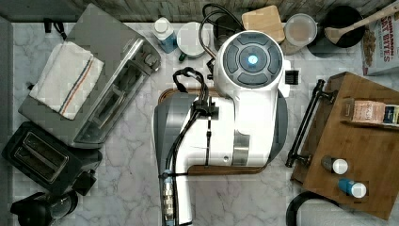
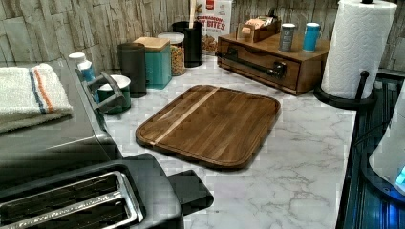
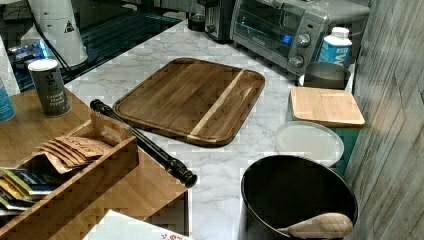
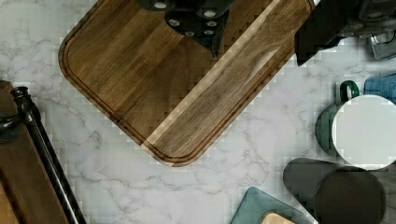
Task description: Open the drawer.
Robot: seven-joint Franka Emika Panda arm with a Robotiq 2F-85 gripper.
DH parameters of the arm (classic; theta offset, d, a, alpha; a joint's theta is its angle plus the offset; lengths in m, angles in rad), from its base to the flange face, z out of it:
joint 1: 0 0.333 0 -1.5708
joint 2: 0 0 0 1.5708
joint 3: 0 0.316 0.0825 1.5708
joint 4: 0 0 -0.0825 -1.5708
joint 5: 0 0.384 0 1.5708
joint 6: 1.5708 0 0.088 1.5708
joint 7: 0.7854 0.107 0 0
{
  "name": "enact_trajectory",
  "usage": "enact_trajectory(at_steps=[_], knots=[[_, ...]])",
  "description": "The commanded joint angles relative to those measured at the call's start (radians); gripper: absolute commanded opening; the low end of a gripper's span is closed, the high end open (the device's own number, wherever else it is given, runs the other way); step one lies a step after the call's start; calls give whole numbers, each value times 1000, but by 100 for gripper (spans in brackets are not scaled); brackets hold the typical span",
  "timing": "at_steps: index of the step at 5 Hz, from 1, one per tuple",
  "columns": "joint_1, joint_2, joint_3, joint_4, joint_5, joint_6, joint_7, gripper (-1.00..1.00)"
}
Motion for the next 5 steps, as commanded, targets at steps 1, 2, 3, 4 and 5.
enact_trajectory(at_steps=[1, 2, 3, 4, 5], knots=[[-12, 0, -13, 0, -6, 0, -1, 100], [-52, 37, -15, 26, -6, -6, -96, 100], [-61, 61, -58, 34, -48, 6, -196, 100], [-95, 75, -90, 22, -68, 42, -311, 100], [-135, 77, -116, -14, -69, 106, -394, 100]])
